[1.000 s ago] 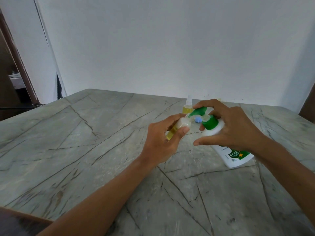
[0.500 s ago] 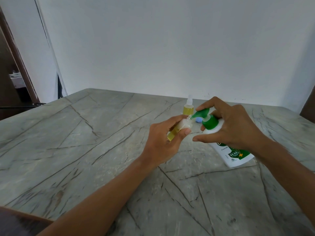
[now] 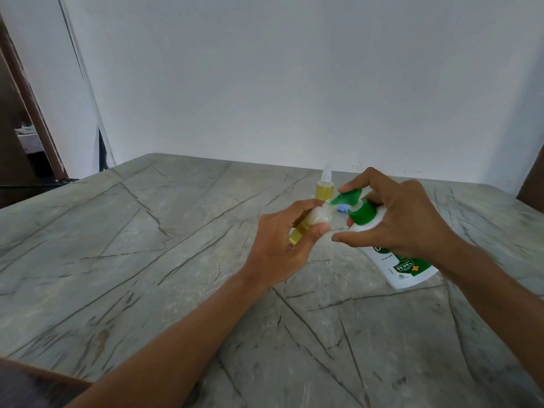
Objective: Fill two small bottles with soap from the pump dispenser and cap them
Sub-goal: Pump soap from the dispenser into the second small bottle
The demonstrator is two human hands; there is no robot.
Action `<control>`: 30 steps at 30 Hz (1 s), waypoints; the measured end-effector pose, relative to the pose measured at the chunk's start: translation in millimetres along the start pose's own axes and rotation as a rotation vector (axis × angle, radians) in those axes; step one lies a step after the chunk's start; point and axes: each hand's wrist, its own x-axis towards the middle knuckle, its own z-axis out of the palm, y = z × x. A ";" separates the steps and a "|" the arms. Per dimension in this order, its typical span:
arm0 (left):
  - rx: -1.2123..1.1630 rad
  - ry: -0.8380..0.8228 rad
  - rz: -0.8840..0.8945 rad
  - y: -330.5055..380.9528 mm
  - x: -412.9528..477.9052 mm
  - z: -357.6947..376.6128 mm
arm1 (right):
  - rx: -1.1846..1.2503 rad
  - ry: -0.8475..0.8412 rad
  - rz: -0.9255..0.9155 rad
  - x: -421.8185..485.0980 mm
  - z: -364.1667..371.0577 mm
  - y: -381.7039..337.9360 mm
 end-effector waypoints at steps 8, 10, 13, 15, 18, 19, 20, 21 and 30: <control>0.000 0.013 -0.008 -5.0 0.4 -0.1 | 0.000 -0.042 0.029 0.6 -1.9 1.5; 0.001 0.017 -0.012 -4.9 0.5 0.2 | -0.010 -0.040 0.028 0.5 -2.0 0.7; 0.009 0.020 -0.005 -4.8 0.4 -0.1 | -0.003 -0.012 0.009 0.4 -1.2 -0.6; 0.017 0.015 0.006 -4.1 0.4 -0.3 | 0.012 0.004 0.000 -0.1 -0.3 -0.9; 0.019 0.001 0.017 -2.9 -0.1 0.4 | 0.021 0.006 0.002 0.1 0.8 -1.6; 0.020 0.001 0.016 -2.7 -0.3 0.6 | 0.021 0.002 0.003 0.3 0.8 -1.5; 0.023 0.000 0.016 -2.8 -0.3 0.8 | 0.022 -0.004 0.004 0.4 0.6 -1.0; 0.025 0.001 0.015 -3.2 -0.3 0.9 | 0.022 -0.012 0.008 0.5 0.2 -0.4; 0.021 0.022 0.008 -4.7 0.5 0.3 | 0.003 -0.021 0.011 0.3 -1.5 -0.2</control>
